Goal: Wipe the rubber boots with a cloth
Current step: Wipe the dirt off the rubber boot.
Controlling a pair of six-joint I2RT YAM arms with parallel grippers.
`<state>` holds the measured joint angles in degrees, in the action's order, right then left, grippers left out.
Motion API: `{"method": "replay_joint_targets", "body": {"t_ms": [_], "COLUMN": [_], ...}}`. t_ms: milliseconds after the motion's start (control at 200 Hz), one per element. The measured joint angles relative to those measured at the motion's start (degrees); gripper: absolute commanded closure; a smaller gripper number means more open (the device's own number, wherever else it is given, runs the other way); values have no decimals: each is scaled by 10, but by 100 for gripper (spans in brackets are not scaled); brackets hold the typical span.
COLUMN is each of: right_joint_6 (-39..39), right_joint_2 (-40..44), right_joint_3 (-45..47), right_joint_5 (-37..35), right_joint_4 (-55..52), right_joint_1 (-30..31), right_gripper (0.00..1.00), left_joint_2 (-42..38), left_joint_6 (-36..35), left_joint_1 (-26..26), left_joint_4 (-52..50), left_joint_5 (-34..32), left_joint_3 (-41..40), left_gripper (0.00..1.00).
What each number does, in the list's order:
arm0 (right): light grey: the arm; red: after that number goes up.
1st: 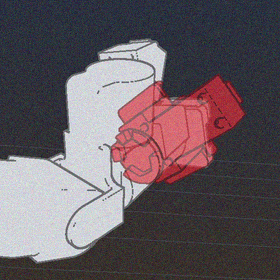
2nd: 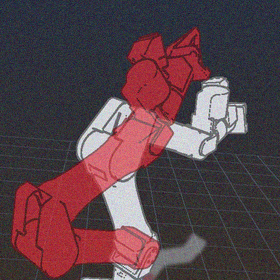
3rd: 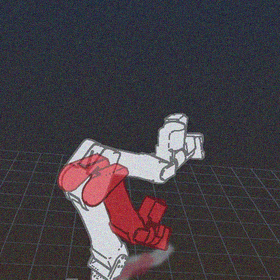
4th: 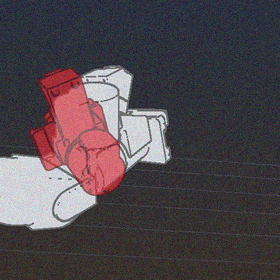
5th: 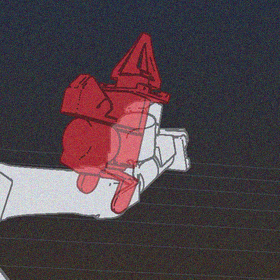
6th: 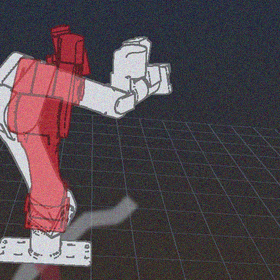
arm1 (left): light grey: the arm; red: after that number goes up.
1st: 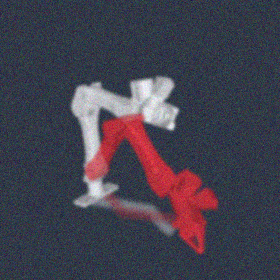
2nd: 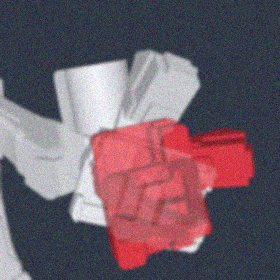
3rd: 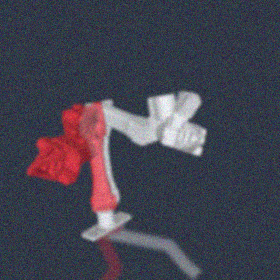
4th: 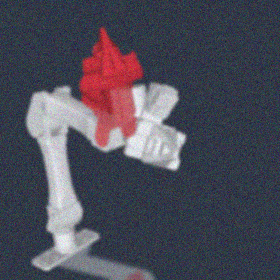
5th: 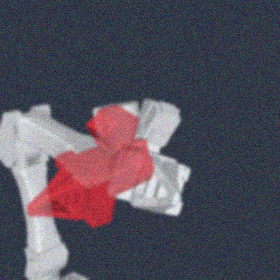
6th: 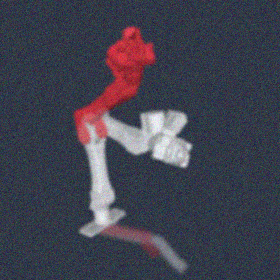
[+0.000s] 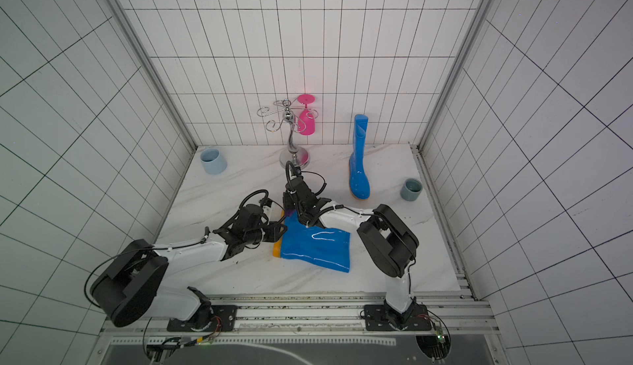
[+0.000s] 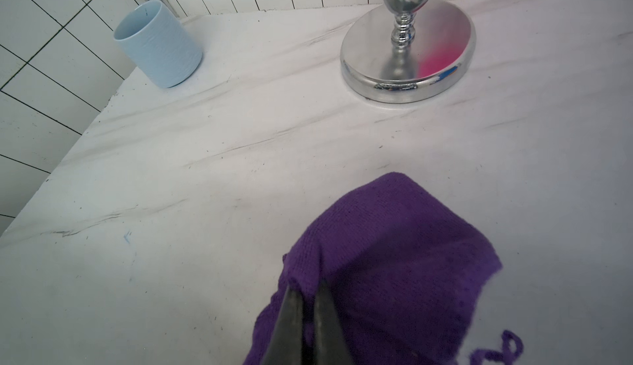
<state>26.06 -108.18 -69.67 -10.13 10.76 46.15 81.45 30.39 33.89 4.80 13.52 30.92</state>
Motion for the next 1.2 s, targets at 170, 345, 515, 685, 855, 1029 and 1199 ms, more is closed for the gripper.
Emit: {"method": "replay_joint_targets", "body": {"t_ms": [170,345,515,685,855,1029,1199], "right_joint_6": [10,30,49,70,97,127,157], "right_joint_2": [6,60,114,130,135,148,164], "right_joint_3": [2,43,91,134,177,201,223], "right_joint_5": [16,35,35,34,28,-3,-26], "right_joint_4": [-1,5,7,7,7,7,2], "right_joint_1": [-3,0,31,64,93,130,175], "right_gripper": [100,100,100,100,100,100,100], "left_joint_2": [0,0,0,-3,-3,-3,-4], "left_joint_6": [0,0,0,0,0,0,0], "left_joint_1": [0,0,1,1,1,0,-1], "left_joint_4": [-1,0,0,-2,-2,-3,-4], "left_joint_5": [0,-1,-2,-3,-3,-4,-3], "left_joint_3": [0,0,0,0,0,0,-1], "left_gripper": [75,75,75,75,75,75,75]}}
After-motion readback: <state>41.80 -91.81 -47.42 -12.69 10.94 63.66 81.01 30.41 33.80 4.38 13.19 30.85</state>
